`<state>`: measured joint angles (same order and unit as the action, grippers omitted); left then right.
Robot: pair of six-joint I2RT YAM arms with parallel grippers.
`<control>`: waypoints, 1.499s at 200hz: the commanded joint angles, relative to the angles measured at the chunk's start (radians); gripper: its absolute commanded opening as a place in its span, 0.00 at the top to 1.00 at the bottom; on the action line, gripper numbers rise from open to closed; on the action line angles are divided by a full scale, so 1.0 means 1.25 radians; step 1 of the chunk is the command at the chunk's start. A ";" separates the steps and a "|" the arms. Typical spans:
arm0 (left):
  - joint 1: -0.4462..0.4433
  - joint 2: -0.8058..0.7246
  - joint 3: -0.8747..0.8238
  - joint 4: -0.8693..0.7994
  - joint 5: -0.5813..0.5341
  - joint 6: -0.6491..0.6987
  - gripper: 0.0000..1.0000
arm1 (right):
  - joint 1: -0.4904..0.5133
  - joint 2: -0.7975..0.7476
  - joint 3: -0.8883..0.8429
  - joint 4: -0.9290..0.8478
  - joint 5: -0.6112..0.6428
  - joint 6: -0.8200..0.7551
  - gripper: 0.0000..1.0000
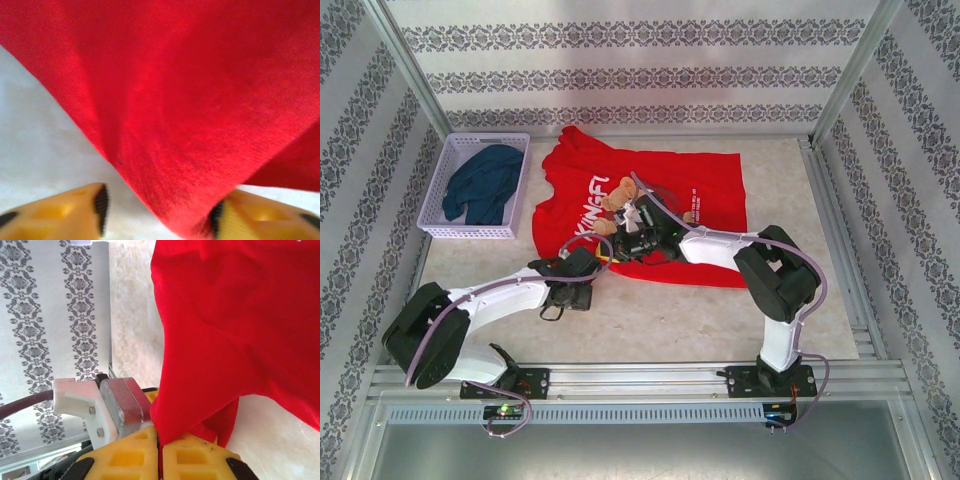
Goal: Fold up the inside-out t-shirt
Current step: Smooth out the T-shirt at the center of the table.
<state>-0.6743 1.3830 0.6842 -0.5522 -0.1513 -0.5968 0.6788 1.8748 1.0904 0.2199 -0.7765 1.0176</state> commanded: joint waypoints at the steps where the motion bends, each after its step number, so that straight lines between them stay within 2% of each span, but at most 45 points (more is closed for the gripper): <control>1: -0.010 -0.008 0.010 -0.021 -0.096 0.018 0.54 | -0.013 -0.011 -0.010 0.044 -0.019 0.038 0.91; 55: -0.010 -0.108 0.014 -0.174 -0.113 -0.049 0.76 | -0.027 -0.001 -0.037 0.029 -0.003 0.026 0.92; 82: -0.009 -0.150 0.005 -0.193 -0.108 -0.060 0.90 | -0.025 0.008 -0.054 0.035 -0.003 0.022 0.92; 109: -0.009 -0.168 0.002 -0.173 -0.048 -0.050 0.99 | -0.028 0.014 -0.059 0.039 -0.003 0.020 0.92; 130: -0.009 -0.171 -0.012 -0.126 0.020 -0.036 0.95 | -0.029 0.015 -0.056 0.041 -0.002 0.019 0.92; 156: -0.009 -0.179 -0.041 -0.052 0.126 -0.034 0.77 | -0.030 0.017 -0.053 0.042 0.000 0.022 0.92; 179: -0.009 -0.179 -0.062 -0.013 0.185 -0.019 0.59 | -0.034 0.017 -0.051 0.041 0.000 0.024 0.92; 202: -0.009 -0.146 -0.072 0.028 0.166 -0.002 0.48 | -0.035 0.014 -0.043 0.043 -0.001 0.026 0.91; 233: -0.009 -0.066 -0.054 0.107 0.137 0.039 0.48 | -0.033 0.010 -0.038 0.041 -0.001 0.029 0.92; 246: -0.009 -0.047 -0.051 0.148 0.131 0.048 0.54 | -0.033 0.006 -0.041 0.041 0.001 0.028 0.92; 266: -0.009 -0.032 -0.037 0.152 0.113 0.053 0.75 | -0.035 0.001 -0.042 0.040 0.006 0.027 0.92; 283: -0.009 -0.044 -0.012 0.079 0.066 0.053 0.93 | -0.037 0.001 -0.037 0.035 0.008 0.023 0.92; 293: -0.009 -0.063 0.014 -0.002 0.022 0.043 1.00 | -0.040 0.005 -0.033 0.030 0.009 0.017 0.92; 300: -0.009 -0.076 0.038 -0.073 -0.009 0.034 1.00 | -0.041 0.009 -0.029 0.023 0.009 0.012 0.92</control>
<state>-0.6746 1.3380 0.6418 -0.4511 -0.0242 -0.5507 0.6430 1.8812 1.0237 0.2447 -0.7750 1.0489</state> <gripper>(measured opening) 0.042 0.085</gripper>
